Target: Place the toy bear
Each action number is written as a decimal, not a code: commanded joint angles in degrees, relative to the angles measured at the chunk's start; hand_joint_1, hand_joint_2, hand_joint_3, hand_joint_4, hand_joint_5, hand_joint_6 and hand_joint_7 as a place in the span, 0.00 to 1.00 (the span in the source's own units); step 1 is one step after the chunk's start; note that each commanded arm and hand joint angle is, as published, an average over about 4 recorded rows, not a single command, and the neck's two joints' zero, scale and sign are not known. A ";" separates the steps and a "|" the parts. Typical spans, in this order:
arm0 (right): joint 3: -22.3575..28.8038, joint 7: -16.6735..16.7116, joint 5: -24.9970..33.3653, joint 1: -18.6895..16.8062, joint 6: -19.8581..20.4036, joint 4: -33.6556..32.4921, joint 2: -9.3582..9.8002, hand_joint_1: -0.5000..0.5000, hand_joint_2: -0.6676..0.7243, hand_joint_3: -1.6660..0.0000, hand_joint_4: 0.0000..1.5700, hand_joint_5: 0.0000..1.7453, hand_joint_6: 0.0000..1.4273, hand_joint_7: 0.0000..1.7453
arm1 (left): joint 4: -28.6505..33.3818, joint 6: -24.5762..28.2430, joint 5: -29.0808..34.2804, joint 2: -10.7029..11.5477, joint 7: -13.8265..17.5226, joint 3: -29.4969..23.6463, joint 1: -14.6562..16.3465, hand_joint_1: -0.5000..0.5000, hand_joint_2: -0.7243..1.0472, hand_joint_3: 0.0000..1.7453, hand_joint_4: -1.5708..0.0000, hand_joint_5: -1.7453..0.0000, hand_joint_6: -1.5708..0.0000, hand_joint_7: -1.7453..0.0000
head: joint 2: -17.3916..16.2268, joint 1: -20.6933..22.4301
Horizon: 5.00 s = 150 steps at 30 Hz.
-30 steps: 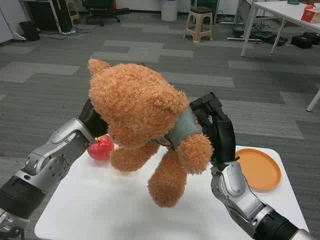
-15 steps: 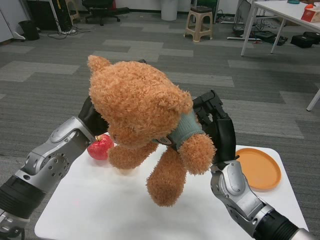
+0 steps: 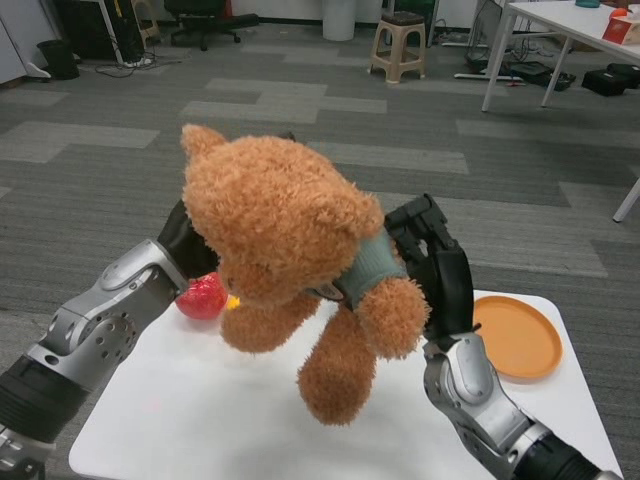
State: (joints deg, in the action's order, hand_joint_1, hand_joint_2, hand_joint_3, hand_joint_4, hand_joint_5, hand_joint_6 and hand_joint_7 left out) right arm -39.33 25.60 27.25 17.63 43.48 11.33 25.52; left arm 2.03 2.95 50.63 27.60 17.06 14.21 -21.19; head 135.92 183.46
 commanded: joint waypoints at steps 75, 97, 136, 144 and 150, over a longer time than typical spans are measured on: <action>1.14 -27.53 0.09 -3.62 2.66 27.60 -0.20 0.62 0.13 0.54 0.00 0.01 0.00 0.12 | -30.77 -4.97 -15.25 -1.15 8.30 7.68 -0.43 0.96 1.00 0.05 0.64 0.00 0.90 0.92 | -2.32 1.05; 3.45 -29.20 0.09 -8.78 1.78 14.44 4.41 0.62 0.14 0.56 0.00 0.00 0.00 0.08 | -30.97 -5.06 -13.10 -1.15 10.43 4.36 -0.23 0.96 1.00 0.05 0.61 0.00 0.88 0.92 | -2.67 0.74; 18.94 -28.50 0.09 -11.97 2.00 4.09 4.19 0.62 0.09 0.63 0.00 0.00 0.00 0.08 | -21.81 -5.01 -10.77 -1.11 13.04 -13.28 5.06 0.93 0.96 0.05 0.57 0.00 0.87 0.92 | -2.44 0.77; 20.81 -26.39 0.22 -10.67 2.05 1.01 3.84 0.62 0.09 0.65 0.00 0.00 0.00 0.08 | -15.24 -5.06 -7.28 -1.15 13.00 -17.57 6.78 0.88 1.00 0.05 0.69 0.00 0.90 0.92 | -2.25 0.99; 22.85 -25.42 0.18 -9.86 2.18 -0.44 3.58 0.62 0.09 0.67 0.00 0.00 0.00 0.08 | -12.75 -6.02 -6.24 -1.15 12.60 -18.60 7.39 0.57 1.00 0.05 0.96 0.00 0.99 0.88 | -2.20 1.07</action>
State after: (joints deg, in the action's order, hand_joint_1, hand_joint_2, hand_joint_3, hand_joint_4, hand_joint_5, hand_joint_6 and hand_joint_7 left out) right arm -17.31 -0.27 27.22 6.83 45.19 11.43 29.27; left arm -11.23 -2.24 43.61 26.40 29.68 -3.86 -14.33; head 133.72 184.53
